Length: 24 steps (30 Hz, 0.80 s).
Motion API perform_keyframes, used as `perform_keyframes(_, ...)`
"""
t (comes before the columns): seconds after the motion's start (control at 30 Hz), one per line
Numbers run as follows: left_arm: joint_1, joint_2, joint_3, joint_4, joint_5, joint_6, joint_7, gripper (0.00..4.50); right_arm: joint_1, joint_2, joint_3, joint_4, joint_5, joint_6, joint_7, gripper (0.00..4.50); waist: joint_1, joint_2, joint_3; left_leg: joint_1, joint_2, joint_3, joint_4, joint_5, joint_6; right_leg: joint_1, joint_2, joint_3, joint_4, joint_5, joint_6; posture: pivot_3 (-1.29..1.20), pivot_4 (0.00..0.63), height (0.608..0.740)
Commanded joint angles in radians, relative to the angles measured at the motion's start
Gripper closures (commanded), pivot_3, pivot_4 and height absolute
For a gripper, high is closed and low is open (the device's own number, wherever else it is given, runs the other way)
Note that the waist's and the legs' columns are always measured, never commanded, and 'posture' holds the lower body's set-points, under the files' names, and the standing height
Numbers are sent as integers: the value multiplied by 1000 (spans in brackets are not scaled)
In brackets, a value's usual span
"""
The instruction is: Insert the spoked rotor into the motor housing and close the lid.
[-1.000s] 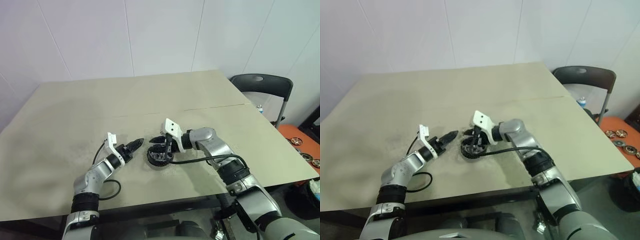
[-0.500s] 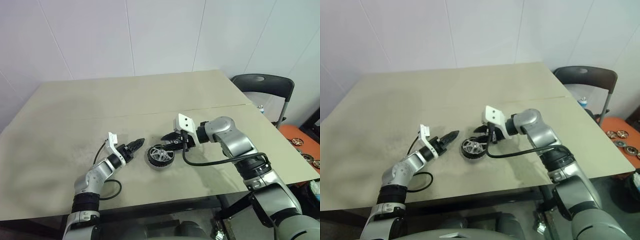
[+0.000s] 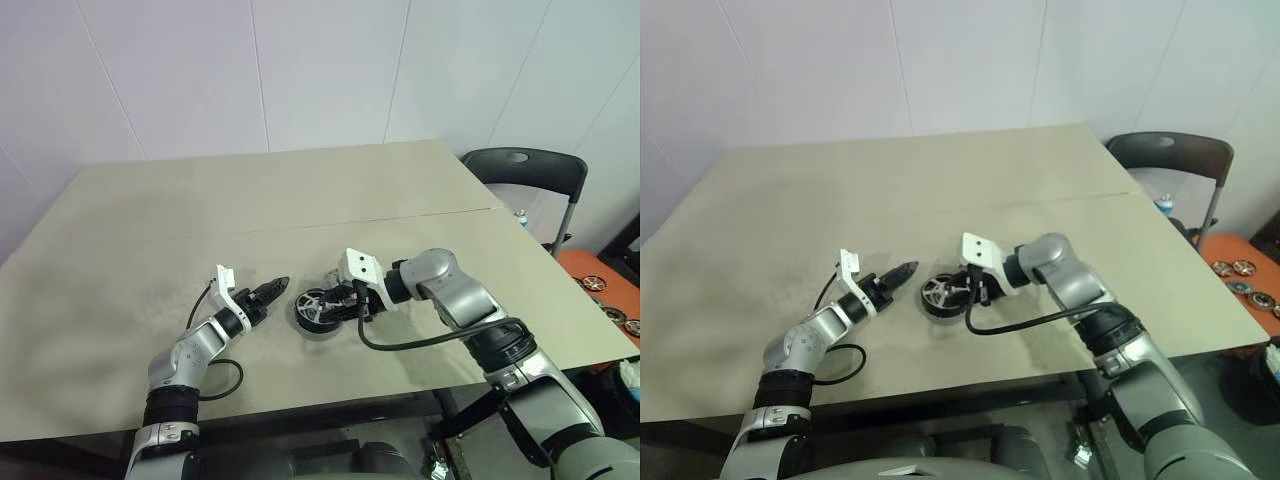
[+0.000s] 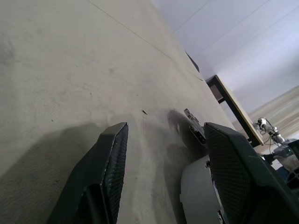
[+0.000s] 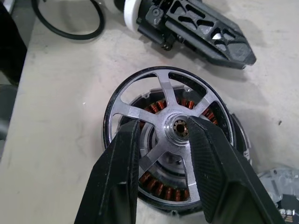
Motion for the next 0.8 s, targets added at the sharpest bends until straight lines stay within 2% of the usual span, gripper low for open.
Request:
perform_keyframes(0.03,2,-3,-9,-30,-5,5,0,1748,-17,6,9,3,-35,-4,-34,2822,0,0,0,0,0,0,0,0,0,0,0,0,0,0,0,0,0,740)
perform_keyframes(0.1,4,-6,-11,-32,-4,6,1,1748,-13,7,16,9,-47,-9,-41,2822,0,0,0,0,0,0,0,0,0,0,0,0,0,0,0,0,0,740)
perform_keyframes(0.13,4,-7,-11,-32,-5,7,1,1748,-10,7,17,11,-50,-12,-44,2993,1,0,0,0,0,0,0,0,0,0,0,0,0,0,0,0,0,740)
perform_keyframes(0.2,4,-7,-11,-32,-5,8,2,1748,-7,7,17,12,-52,-14,-46,3405,1,0,0,0,0,0,0,0,0,0,0,0,0,0,0,0,0,740)
perform_keyframes(0.3,6,-8,-12,-34,-4,8,2,1748,-4,4,17,8,-56,-15,-46,4384,1,0,0,0,0,0,0,0,0,0,0,0,0,0,0,0,0,740)
perform_keyframes(0.33,5,-8,-12,-33,-4,8,2,1748,-3,3,17,8,-57,-15,-47,4449,0,0,0,0,0,0,0,0,0,0,0,0,0,0,0,0,0,740)
perform_keyframes(0.7,-1,-6,-12,-20,-1,4,3,1748,-27,19,-16,11,-41,-31,-60,4449,0,0,0,1,0,0,0,0,0,1,0,0,0,0,0,0,0,740)
perform_keyframes(0.8,1,-8,-13,-20,0,2,3,1748,-48,31,-32,13,-34,-30,-73,3836,0,0,0,1,0,0,0,0,0,1,0,0,0,0,0,0,0,740)
